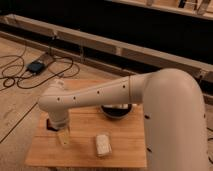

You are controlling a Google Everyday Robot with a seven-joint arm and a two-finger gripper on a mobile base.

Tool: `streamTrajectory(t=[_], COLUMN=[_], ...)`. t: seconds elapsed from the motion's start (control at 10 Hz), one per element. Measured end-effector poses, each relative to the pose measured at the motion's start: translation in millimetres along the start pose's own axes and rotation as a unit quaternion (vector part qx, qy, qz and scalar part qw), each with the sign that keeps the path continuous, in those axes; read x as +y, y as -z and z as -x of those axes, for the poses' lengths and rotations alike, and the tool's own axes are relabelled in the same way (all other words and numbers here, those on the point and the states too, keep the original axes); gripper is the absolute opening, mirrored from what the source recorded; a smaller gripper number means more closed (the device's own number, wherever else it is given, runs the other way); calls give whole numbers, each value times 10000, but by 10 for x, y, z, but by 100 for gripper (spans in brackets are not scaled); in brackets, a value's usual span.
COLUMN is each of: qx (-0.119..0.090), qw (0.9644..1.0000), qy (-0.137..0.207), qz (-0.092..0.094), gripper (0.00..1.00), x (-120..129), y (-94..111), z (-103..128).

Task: Knock the eraser over

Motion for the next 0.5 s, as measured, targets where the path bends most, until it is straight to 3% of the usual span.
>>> streamTrajectory(t=[0.5], qx=[-119], qw=[9999], qy=[30], qz=[66], gripper=[80], x=[53], y=[-2], z=[40])
